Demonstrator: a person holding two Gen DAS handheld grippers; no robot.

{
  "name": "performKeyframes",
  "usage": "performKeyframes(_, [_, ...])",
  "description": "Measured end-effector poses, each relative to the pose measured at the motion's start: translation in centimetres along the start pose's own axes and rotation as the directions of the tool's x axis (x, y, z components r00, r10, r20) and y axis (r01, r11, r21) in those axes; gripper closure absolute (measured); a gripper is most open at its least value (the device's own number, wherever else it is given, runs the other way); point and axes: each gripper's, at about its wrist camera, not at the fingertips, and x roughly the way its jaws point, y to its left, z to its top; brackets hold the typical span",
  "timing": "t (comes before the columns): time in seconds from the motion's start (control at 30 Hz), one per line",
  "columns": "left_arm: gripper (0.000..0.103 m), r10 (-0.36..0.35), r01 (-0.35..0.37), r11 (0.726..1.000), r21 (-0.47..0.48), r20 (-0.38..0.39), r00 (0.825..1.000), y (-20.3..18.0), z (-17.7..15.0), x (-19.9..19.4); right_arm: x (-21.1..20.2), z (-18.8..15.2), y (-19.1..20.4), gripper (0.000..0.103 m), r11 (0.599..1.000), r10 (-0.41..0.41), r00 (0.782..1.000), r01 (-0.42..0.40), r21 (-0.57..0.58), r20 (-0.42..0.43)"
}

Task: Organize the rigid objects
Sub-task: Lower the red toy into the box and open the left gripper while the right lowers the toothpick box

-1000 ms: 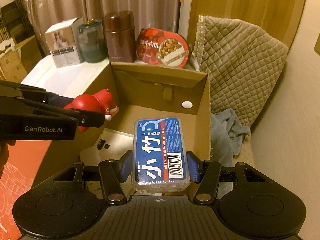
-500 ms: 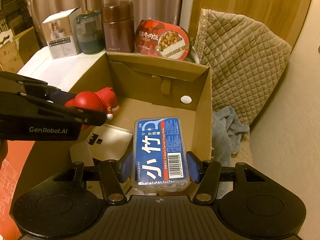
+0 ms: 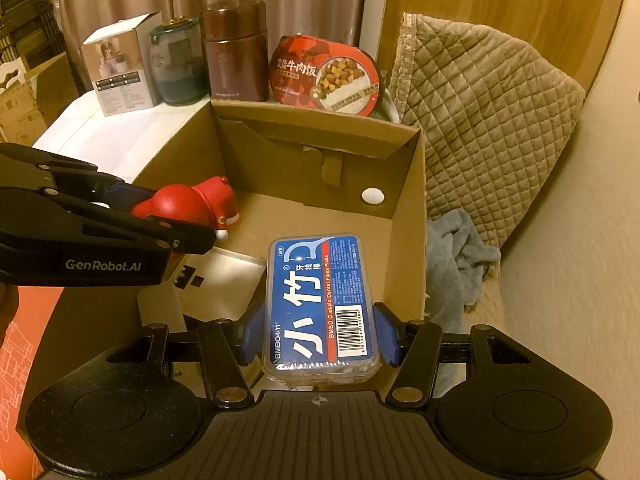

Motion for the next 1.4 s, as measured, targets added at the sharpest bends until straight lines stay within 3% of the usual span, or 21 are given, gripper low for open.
performKeyframes(1.2, [0.062,0.013,-0.012,1.000,0.007,-0.013,1.000,-0.3,0.1,1.5,0.3,0.1,-0.5,0.050,1.000,0.001,1.000,-0.001,0.012,0.004])
performKeyframes(1.4, [0.059,0.030,-0.030,1.000,0.004,0.016,0.999,-0.3,0.5,0.9,0.1,0.0,-0.4,0.050,1.000,-0.001,1.000,0.001,0.017,0.008])
